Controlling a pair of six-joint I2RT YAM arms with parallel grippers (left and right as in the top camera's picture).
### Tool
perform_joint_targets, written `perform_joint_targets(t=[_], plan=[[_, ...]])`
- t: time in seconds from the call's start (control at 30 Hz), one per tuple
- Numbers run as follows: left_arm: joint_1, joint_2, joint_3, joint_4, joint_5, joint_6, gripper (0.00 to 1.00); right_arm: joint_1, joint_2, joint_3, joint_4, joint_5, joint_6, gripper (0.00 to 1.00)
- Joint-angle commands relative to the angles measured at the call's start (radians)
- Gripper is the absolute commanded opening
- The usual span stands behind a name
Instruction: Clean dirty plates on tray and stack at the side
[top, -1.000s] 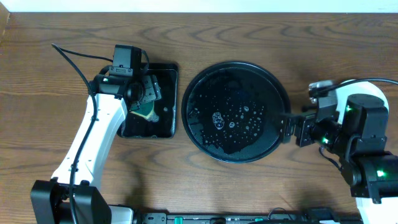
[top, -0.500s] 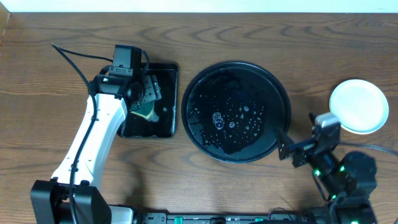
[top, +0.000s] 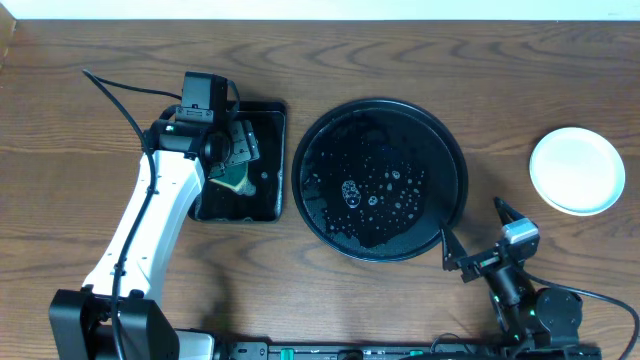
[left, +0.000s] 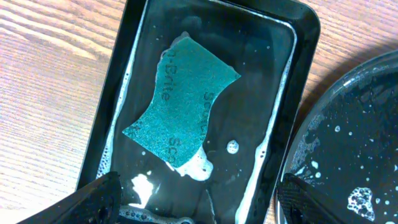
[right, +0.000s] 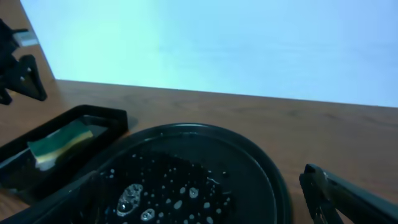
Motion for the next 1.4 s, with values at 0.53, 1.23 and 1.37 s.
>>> perform_joint_targets(t=[0.53,1.23,1.37], plan=[[0.002,0.003,0.015,-0.002,-0.001,0.013,0.82,-0.006,-0.008,-0.092,0.07,0.007,0.003,0.99],[-0.053,-0.099,-0.011,-0.002,-0.002,0.013,0.82,-0.006,-0.008,-0.092,0.07,0.007,0.003,0.99],[-0.1,-0.24,-0.061,0.011,-0.057,0.013,0.82,-0.006,-0.008,-0.092,0.07,0.007,0.003,0.99]])
